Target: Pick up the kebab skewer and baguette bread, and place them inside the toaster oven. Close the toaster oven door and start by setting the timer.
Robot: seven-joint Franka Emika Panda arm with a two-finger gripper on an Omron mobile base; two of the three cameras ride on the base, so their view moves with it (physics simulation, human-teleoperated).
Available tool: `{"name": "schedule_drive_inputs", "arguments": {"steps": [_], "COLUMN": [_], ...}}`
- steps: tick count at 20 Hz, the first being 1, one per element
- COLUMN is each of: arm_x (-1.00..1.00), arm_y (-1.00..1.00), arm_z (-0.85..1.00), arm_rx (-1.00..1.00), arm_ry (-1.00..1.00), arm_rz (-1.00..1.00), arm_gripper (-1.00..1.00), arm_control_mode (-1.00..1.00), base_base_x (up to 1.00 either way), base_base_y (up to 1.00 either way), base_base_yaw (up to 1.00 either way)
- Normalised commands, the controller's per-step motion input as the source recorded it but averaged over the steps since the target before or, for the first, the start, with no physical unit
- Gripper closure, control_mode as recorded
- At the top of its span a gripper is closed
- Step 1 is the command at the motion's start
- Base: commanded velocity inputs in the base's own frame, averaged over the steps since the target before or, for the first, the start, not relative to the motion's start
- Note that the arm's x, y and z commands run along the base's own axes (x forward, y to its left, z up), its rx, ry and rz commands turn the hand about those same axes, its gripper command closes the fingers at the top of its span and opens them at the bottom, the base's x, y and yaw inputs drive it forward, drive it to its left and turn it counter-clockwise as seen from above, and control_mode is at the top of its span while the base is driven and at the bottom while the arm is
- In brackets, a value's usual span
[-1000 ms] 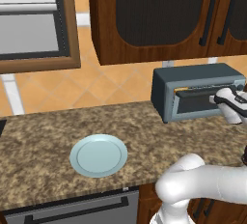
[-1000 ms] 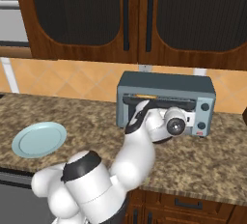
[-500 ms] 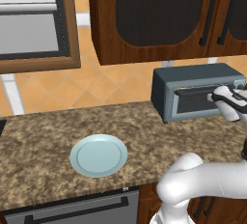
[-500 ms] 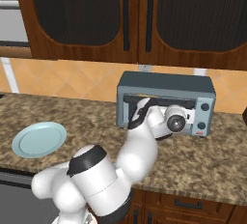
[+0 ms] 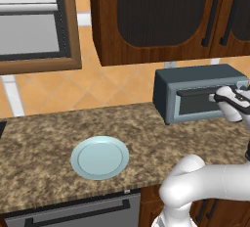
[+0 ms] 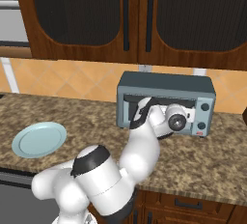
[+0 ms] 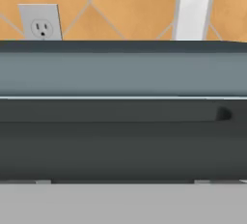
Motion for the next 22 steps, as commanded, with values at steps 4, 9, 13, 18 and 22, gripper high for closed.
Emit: {"name": "schedule_drive_inputs", "arguments": {"steps": [4, 9, 13, 18, 22], "arm_x": [-0.33, -0.18, 0.00, 0.00, 0.00], "arm_y": [-0.14, -0.26, -0.52, -0.69, -0.59], "arm_z": [-0.22, -0.36, -0.23, -0.08, -0.02], "arm_rx": [0.00, 0.00, 0.00, 0.00, 0.00], "arm_ry": [0.03, 0.00, 0.00, 0.00, 0.00], "arm_rz": [0.00, 0.00, 0.00, 0.00, 0.00], "arm_gripper": [-1.00, -1.00, -1.00, -1.00, -1.00], "arm_control_mode": [-1.00, -1.00, -1.00, -1.00, -1.00], "base_base_x": [0.00, 0.00, 0.00, 0.00, 0.00], "base_base_y": [0.00, 0.00, 0.00, 0.00, 0.00], "base_base_yaw": [0.00, 0.00, 0.00, 0.00, 0.00]}}
